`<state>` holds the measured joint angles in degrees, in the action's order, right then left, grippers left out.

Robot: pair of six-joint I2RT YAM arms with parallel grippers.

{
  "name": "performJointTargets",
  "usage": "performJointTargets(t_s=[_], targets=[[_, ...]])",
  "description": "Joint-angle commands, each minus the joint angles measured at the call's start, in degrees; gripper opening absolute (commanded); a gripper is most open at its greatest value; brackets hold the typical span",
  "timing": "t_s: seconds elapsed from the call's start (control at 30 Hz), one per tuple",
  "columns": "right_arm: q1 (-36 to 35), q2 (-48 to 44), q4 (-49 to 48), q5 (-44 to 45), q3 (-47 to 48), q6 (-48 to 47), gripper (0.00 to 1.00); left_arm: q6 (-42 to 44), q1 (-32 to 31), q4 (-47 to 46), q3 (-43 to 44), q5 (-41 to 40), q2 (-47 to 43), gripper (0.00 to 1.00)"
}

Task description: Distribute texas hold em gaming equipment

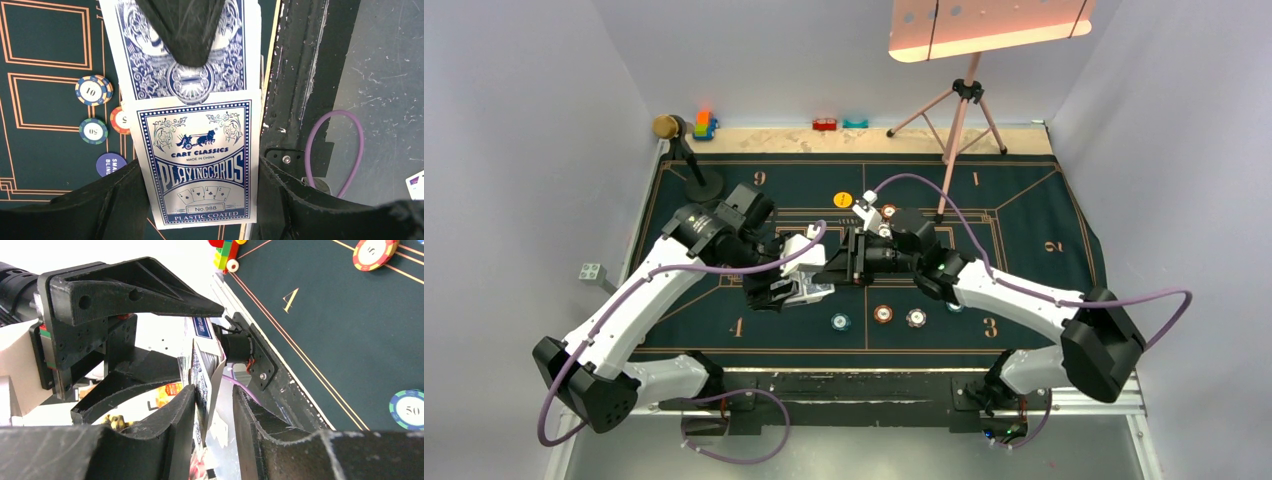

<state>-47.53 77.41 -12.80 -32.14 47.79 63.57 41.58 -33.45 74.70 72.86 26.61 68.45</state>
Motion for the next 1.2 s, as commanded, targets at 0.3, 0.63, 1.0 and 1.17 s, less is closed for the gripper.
performJointTargets(t_s=[0.3, 0.63, 1.0, 1.17], targets=[[3.16, -5.71, 2.43, 1.50, -3.75, -2.25, 0.32, -0.60, 0.01, -0.24, 3.09, 2.92, -0.74, 0.26], [5.47, -9.14, 5.29, 1.19, -2.90, -3.94, 0.33, -2.20, 0.05, -1.98, 1.43, 4.69, -1.01, 0.23], [5.98, -10.09, 7.59, 1.30, -1.91, -5.05, 0.33, -5.37, 0.05, -5.30, -1.13, 6.92, -2.18, 0.16], [6.86, -11.31, 10.72, 1.98, -0.62, -6.70, 0.33, -5.48, 0.05, -5.05, -1.15, 6.92, -2.14, 0.15]])
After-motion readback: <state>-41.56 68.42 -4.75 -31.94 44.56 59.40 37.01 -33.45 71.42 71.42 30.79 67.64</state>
